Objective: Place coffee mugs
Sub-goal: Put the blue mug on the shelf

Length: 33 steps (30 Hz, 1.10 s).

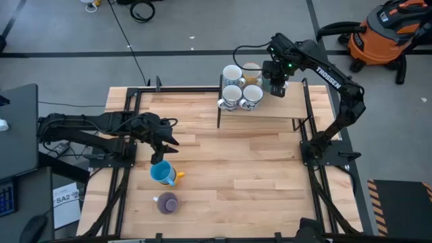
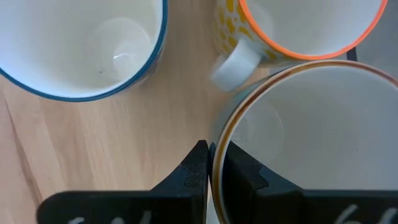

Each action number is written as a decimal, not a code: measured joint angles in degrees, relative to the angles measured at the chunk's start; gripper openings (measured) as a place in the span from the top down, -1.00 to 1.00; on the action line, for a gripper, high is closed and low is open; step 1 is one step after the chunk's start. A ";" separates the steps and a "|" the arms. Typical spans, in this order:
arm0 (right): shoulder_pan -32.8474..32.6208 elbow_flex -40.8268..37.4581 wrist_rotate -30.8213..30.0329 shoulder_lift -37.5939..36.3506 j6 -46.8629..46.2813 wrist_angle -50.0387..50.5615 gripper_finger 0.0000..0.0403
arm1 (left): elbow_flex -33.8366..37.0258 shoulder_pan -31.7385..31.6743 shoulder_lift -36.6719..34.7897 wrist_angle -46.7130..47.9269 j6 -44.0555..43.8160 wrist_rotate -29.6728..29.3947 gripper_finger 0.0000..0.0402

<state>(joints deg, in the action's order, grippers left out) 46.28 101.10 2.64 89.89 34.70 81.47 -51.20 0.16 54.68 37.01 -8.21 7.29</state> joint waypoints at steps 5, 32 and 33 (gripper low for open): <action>0.02 0.00 -0.03 0.00 0.00 -0.19 0.80 | -0.02 0.01 0.00 0.00 0.02 0.00 0.24; 0.55 -2.99 -0.13 0.02 -0.14 -3.49 0.74 | -0.01 0.00 0.00 0.01 0.00 0.00 0.24; 0.55 -2.99 -0.27 0.02 -0.40 -3.53 0.72 | -0.01 0.00 0.00 0.00 -0.02 0.00 0.24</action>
<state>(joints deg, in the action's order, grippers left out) 46.83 98.10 2.38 89.91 34.30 77.94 -51.21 0.16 54.68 37.01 -8.22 7.29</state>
